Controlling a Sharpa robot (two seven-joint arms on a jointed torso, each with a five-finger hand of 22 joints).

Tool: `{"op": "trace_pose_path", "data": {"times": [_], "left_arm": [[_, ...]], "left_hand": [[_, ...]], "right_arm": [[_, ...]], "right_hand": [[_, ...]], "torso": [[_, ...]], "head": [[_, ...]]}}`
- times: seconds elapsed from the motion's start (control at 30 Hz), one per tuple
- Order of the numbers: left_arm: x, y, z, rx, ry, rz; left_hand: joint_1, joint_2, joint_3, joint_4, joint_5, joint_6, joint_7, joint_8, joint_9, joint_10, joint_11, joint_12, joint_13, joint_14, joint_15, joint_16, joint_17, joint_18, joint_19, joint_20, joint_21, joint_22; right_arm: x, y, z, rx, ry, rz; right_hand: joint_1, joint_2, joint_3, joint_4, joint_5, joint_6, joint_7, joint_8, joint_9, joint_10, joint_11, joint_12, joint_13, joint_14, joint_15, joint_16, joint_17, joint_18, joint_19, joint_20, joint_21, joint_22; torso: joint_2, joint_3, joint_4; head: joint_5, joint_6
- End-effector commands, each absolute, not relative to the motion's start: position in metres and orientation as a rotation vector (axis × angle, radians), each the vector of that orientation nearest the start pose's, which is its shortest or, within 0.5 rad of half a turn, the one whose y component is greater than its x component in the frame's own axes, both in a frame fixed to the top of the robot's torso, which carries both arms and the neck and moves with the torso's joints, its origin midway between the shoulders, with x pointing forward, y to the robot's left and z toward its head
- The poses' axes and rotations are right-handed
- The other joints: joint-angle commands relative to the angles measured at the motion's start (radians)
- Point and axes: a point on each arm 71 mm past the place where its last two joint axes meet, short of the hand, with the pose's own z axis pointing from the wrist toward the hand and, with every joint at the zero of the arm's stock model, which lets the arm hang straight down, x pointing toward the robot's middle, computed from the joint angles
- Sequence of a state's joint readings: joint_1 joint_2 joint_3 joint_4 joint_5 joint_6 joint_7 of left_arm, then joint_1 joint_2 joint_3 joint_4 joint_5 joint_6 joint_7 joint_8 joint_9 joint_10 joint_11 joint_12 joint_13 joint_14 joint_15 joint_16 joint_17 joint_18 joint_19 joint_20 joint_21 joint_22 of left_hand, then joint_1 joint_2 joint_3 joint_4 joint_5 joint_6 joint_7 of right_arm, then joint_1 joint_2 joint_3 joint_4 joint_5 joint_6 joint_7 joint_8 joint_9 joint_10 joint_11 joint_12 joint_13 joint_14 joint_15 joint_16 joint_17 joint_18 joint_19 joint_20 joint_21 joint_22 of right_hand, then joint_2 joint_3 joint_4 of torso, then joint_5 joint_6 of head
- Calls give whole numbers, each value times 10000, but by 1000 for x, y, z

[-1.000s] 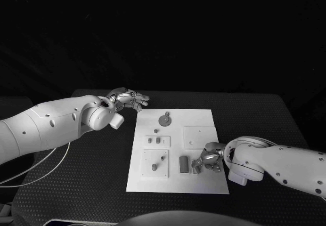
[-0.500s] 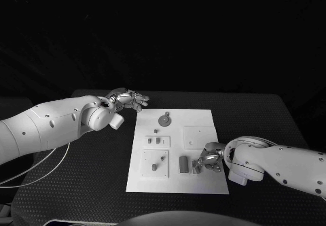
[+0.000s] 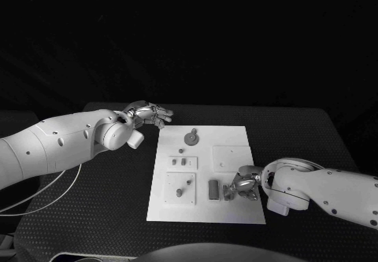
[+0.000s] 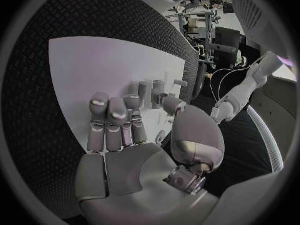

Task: Assemble the parts on the task board

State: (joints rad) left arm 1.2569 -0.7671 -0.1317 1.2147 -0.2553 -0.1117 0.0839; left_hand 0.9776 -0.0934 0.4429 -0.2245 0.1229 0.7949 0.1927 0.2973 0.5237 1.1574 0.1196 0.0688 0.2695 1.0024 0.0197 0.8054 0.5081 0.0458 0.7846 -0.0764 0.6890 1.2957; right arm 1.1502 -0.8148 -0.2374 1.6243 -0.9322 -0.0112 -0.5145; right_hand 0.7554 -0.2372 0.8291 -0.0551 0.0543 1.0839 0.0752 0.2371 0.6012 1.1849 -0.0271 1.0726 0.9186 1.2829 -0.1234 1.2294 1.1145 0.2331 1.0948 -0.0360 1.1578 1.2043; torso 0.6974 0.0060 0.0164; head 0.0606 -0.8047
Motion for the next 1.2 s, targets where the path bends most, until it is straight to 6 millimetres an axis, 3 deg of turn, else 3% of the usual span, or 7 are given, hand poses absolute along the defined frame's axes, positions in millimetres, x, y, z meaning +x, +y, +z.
{"op": "trace_pose_path", "data": {"times": [0.03,0.3,0.53,0.73,1.0,1.2], "left_arm": [[534,257,-215,-9701,18137,-11767],[534,257,-216,-9694,18144,-11780],[534,256,-215,-9687,18150,-11791],[533,256,-215,-9679,18163,-11808],[533,256,-215,-9678,18162,-11809],[534,256,-216,-9682,18159,-11793]], "left_hand": [[-46,29,-7,59,5,-87,14,63,-16,8,42,28,-15,40,39,-57,12,105,51,14,-45,16],[-47,26,-8,61,5,-93,16,62,-18,4,43,26,-16,40,40,-60,16,106,52,14,-48,20],[-43,28,-5,61,6,-95,16,62,-19,2,44,26,-16,41,39,-62,20,107,53,13,-51,22],[-39,30,-3,61,6,-96,16,63,-20,1,44,25,-16,42,39,-63,22,107,54,13,-52,24],[-40,33,-3,64,6,-97,17,64,-21,1,44,26,-16,44,39,-65,26,107,55,13,-55,27],[-42,34,-4,67,5,-97,17,65,-21,1,44,26,-16,44,39,-66,28,107,56,14,-56,29]], "right_arm": [[402,-182,-304,2476,25331,5095],[399,-179,-304,1677,25574,5378],[400,-179,-304,1036,25472,5026],[402,-178,-304,826,25259,4831],[404,-176,-306,895,25165,4758],[407,-178,-306,740,24886,4546]], "right_hand": [[-56,-64,-38,49,-18,60,25,23,-15,10,-62,6,-1,24,-71,-62,5,287,-21,-1,52,-12],[-21,-297,-119,-2,-31,46,27,28,-30,4,-63,1,8,16,-77,-62,12,287,-23,-16,69,-19],[1061,0,-1489,-1365,3,17,28,97,-8,-27,-64,18,68,-25,-82,-50,39,287,-119,-30,115,-27],[1599,67,-1791,-1778,-34,52,8,131,-12,-8,-78,12,79,-31,-94,-57,41,287,-130,-29,101,-66],[1694,195,-1802,-1693,-57,124,-21,180,6,57,-107,30,88,-10,-110,-52,38,287,-97,-20,97,-98],[1542,428,-1779,-1359,-58,153,-39,205,17,99,-125,24,91,14,-123,-52,28,287,-67,-7,93,-131]], "torso": [[-2,5,5],[1,16,-3],[4,14,-9],[2,6,-3],[1,14,7],[7,7,8]], "head": [[14,4],[19,16],[5,-3],[-15,-4],[-9,-19],[5,-35]]}}
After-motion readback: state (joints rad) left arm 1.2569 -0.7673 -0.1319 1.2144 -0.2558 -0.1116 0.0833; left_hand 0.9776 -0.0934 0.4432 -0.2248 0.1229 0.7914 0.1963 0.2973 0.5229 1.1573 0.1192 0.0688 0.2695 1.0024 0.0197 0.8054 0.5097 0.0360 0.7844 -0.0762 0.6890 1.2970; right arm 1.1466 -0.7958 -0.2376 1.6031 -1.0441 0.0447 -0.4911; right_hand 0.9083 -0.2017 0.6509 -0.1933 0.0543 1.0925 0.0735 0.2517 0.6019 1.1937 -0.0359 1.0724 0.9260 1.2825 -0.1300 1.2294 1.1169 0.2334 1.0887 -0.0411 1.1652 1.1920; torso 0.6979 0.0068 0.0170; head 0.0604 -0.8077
